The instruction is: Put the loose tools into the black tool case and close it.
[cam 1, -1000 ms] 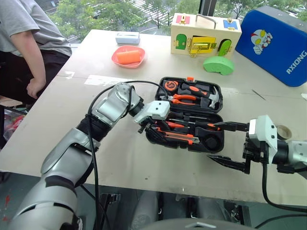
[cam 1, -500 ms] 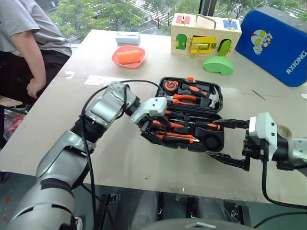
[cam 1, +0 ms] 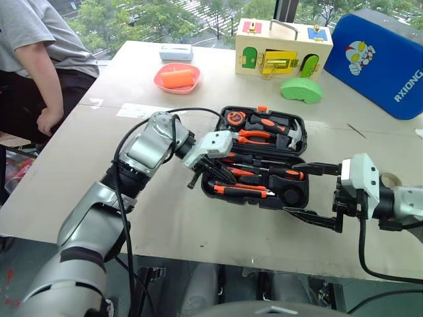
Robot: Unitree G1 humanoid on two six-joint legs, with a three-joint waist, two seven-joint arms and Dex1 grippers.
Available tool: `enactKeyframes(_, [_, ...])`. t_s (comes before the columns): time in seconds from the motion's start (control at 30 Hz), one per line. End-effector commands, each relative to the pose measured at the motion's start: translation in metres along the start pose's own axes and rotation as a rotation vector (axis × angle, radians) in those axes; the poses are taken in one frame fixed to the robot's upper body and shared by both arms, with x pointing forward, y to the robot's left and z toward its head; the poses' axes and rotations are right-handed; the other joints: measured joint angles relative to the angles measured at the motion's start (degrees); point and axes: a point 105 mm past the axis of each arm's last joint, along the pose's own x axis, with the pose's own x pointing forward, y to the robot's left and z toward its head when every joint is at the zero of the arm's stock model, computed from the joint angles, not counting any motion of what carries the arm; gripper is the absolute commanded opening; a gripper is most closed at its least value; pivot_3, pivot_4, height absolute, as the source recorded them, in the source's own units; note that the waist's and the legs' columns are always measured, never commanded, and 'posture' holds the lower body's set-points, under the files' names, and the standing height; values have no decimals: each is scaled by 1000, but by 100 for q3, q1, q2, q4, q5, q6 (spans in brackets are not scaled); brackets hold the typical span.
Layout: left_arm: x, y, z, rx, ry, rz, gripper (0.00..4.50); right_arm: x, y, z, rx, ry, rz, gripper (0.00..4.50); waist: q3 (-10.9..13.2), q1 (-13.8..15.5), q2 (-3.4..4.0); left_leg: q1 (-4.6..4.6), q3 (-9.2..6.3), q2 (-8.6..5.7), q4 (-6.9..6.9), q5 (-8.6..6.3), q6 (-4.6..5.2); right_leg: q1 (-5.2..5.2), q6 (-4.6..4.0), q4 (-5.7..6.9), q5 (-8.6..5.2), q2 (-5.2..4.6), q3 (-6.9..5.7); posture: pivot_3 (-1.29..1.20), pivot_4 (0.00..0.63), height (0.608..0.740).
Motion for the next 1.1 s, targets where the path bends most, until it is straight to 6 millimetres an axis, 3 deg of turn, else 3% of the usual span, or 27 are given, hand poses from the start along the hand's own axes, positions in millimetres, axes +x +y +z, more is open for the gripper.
enactKeyframes(0.03, [5, -1, -6, 36, 45, -7, 25, -2, 2, 5, -34, -10, 3, 4500, 0, 1, 0, 0, 0, 0, 1, 0, 0, 0, 0, 0, 0, 0, 0, 0, 150, 735])
enactKeyframes(0.33, [23, 3, -39, 72, 214, 31, 25, -3, 4, 5, -24, -5, -1, 4500, -12, 2, 6, 13, -7, 0, 6, 0, 0, 20, 0, -1, 0, -1, -4, 0, 150, 735])
enactKeyframes(0.53, [23, 2, -37, 65, 192, 35, 25, -3, 2, 5, -20, -6, -7, 4500, -25, 1, 20, 19, -11, 0, 10, -1, 2, 23, -1, 12, 1, -1, -3, 0, 150, 735])
enactKeyframes(0.77, [-4, -12, -1, 0, -62, 35, 25, -11, -7, -1, 8, 13, -75, 4500, -23, -15, 19, 12, -13, 4, 10, -1, 2, 17, -2, 9, 0, 0, 0, 0, 150, 735])
enactKeyframes(0.9, [-39, -27, 15, -67, -212, 87, 1246, -39, -20, -16, 93, 42, -249, 4500, -20, 3, 18, 1, -20, 6, 8, -1, 1, 18, -2, -8, -1, -18, -6, 0, 150, 735])
enactKeyframes(0.97, [-54, -35, 23, -117, -273, 104, 2144, -57, -24, -26, 152, 58, -353, 4500, -20, 14, 19, 0, -20, 6, 8, -1, 1, 19, -2, -10, 0, -23, -11, 0, 150, 735])
enactKeyframes(1.1, [-74, -38, 39, -147, -400, 254, 4091, -112, -13, -51, 267, 135, -556, 4500, -20, 51, 23, 2, -29, 1, 8, -2, 3, 31, 0, -12, -1, -33, -21, 0, 150, 735])
